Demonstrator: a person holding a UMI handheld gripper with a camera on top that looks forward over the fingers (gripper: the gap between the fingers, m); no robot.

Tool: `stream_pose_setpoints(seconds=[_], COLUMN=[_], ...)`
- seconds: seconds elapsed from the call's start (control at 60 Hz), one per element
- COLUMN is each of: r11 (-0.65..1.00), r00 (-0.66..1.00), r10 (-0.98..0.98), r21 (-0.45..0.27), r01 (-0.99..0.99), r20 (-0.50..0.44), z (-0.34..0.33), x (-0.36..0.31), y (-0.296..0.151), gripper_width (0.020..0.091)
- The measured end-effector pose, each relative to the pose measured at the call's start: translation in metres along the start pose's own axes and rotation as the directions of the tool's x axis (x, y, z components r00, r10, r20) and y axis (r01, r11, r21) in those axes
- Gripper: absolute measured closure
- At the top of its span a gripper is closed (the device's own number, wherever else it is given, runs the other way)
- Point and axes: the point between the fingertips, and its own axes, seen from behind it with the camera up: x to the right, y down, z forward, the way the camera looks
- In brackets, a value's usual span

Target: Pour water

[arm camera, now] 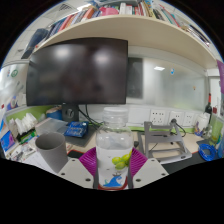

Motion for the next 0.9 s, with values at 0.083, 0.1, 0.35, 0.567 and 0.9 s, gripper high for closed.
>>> stream_pose_setpoints(seconds=[0.083, 0.1, 0.35, 0.567, 0.9], r11=[1.000, 1.000, 0.994, 0.974, 0.983], r00=[1.000, 1.000, 0.996, 0.990, 0.976], r10=[-0.007, -0.005, -0.086, -0.128, -0.009], r21=[0.017, 0.021, -0.071, -0.195, -0.181], r01=[0.007, 0.005, 0.085, 0.113, -0.031], r20=[-0.005, -0.008, -0.001, -0.064, -0.218], z=[-0.003, -0.003, -0.013, -0.083, -0.190], x=[0.000, 0.000, -0.004, -0.002, -0.033], y=[0.000, 0.000, 0.022, 0.043, -0.038], gripper_width=[0.0681, 0.0675, 0.0378, 0.0323, 0.0308])
